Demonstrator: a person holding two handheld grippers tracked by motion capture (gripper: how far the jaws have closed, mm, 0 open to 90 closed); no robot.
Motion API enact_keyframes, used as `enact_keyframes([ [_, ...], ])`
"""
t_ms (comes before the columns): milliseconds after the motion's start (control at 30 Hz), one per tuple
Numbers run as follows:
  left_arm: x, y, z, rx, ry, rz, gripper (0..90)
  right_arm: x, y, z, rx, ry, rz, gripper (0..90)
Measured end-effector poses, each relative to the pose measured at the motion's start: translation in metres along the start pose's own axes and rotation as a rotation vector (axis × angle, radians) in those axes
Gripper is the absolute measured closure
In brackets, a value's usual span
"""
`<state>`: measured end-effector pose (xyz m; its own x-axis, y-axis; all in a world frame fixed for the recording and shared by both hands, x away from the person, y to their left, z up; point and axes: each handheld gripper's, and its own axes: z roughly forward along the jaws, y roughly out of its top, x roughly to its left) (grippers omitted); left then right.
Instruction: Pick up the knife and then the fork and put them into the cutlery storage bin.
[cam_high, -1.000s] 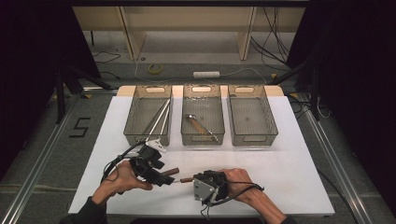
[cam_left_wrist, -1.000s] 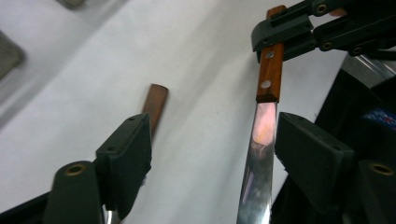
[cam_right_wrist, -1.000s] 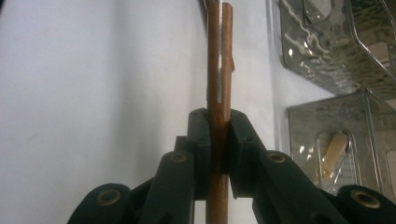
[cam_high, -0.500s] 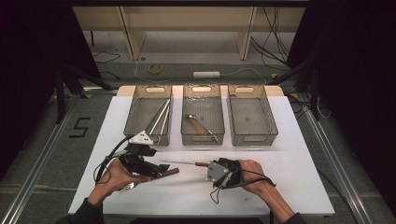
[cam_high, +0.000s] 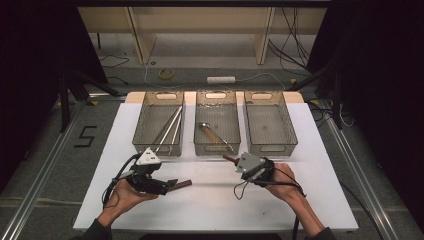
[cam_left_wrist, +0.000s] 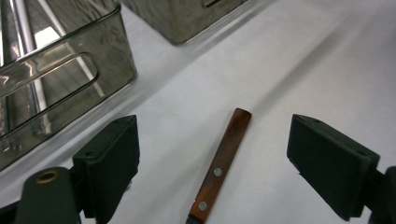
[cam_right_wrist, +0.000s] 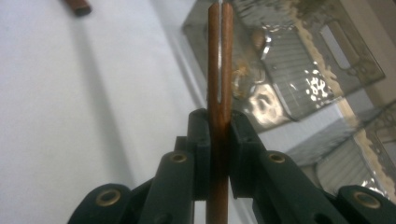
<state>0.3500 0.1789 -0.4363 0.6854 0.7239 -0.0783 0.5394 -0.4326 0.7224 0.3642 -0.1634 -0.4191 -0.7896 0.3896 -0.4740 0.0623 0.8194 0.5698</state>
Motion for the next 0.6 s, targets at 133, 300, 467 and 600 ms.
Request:
enact_keyframes([
  [133,0.001,-0.004,-0.003,-0.047,0.020,-0.014,16.4,-0.016,-0.006,-0.006,-0.004,-0.020,0.079,81.7],
  [300,0.000,-0.009,-0.004,-0.064,0.035,-0.017,16.4,-0.031,-0.015,-0.010,0.010,-0.043,0.142,81.7],
  [467,-0.001,-0.010,-0.004,-0.075,0.047,-0.013,16.4,-0.052,-0.021,-0.009,0.027,-0.062,0.227,81.7],
  [600,-0.001,-0.011,-0.005,-0.078,0.060,-0.014,16.3,-0.072,-0.024,-0.008,0.044,-0.066,0.324,81.6],
])
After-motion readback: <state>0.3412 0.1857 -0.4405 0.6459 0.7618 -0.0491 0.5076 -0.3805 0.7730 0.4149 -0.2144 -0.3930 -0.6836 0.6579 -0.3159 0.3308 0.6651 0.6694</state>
